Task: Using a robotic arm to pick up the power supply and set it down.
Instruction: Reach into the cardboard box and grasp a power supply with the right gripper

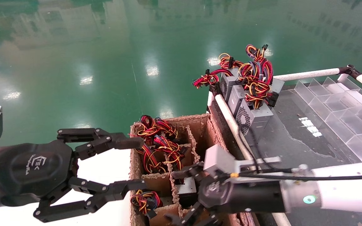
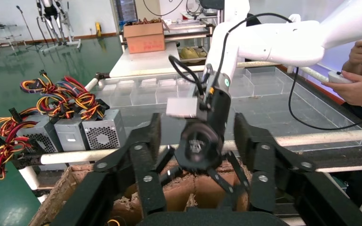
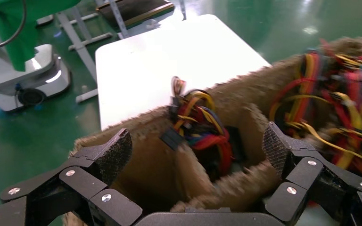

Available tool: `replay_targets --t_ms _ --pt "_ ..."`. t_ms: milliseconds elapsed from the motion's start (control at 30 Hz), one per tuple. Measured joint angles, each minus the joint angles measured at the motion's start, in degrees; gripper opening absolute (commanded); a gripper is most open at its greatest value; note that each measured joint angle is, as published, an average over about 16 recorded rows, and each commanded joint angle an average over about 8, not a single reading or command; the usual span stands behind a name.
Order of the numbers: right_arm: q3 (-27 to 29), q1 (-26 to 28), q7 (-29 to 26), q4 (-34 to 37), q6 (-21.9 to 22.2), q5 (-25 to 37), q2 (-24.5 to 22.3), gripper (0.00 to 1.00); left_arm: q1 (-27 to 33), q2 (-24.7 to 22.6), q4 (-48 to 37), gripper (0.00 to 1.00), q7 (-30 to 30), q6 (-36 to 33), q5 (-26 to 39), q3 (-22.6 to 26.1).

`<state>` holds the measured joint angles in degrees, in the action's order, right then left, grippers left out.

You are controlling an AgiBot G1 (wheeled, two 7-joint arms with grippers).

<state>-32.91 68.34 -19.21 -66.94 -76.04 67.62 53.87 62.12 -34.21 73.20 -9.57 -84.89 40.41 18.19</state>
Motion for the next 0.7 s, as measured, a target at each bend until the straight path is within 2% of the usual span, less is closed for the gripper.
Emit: replay_targets --t_ms 100,133,200,367,400,467,700 --pt "-0.88 -0.69 -0.52 -1.61 1.64 1.57 1.35 0.99 0.00 0.00 0.00 1.00 0.00 0.00 0.00 0.01" --pt "-1.15 -0.93 -0.68 -2.16 2.22 2.13 1.73 0.94 0.00 0.00 0.00 1.00 0.00 0.00 -0.01 0.01" --pt "-1.70 -1.41 -1.05 -3.24 3.48 3.36 2.48 0.76 0.00 0.00 0.00 1.00 0.01 0.00 -0.01 0.01" --pt "-2.92 -2.47 -1.89 -5.43 6.70 6.51 4.13 0.14 0.01 0.01 0.00 1.00 0.01 0.01 -0.01 0.02" --pt "-3.14 -2.63 -2.02 -5.71 7.32 7.11 4.46 0.07 0.01 0.01 0.00 1.00 0.01 0.01 -0.02 0.02" --pt "-3.55 -2.90 -2.24 -6.12 8.54 8.33 5.12 0.00 0.01 0.01 0.00 1.00 0.01 0.01 -0.02 0.03" --pt "-4.74 -3.22 -3.13 -6.32 11.95 11.85 7.33 0.00 0.01 0.02 0.00 1.00 0.02 0.02 -0.03 0.04"
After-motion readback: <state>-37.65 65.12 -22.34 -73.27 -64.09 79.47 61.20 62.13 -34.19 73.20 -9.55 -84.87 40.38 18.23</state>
